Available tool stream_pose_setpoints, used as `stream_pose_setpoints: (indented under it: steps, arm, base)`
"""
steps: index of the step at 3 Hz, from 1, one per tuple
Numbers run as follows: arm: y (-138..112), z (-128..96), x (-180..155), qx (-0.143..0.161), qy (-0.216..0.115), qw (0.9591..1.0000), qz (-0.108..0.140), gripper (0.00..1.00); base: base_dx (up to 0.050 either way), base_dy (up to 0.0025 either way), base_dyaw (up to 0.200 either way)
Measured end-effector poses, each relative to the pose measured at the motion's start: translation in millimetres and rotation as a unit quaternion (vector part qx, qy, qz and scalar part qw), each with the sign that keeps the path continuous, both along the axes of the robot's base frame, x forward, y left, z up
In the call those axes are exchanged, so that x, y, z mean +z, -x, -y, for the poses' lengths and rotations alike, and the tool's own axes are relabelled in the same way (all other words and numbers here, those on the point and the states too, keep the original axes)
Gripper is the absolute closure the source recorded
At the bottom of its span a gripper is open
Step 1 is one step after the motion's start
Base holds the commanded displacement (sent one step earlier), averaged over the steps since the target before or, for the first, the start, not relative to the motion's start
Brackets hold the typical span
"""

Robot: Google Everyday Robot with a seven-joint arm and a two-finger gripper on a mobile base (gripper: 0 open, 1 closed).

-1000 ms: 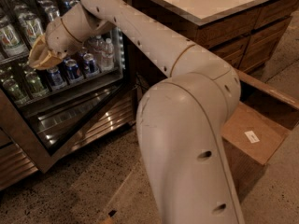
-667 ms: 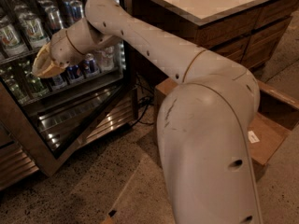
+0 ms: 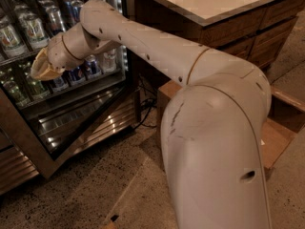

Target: Close right fridge door

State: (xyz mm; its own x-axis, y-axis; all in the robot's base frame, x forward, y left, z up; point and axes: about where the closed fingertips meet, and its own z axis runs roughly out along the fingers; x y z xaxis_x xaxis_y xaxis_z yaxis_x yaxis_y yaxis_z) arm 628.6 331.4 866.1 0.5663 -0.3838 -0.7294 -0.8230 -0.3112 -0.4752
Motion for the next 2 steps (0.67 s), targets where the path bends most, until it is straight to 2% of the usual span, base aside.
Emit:
stream_pose_setpoints:
  steps: [2]
  arm:
    - [-6.7,1.8,6.2,-0.008,0.008,0.9999,-0.001,1.00]
  base:
    - [0.000,0.00000,0.000]
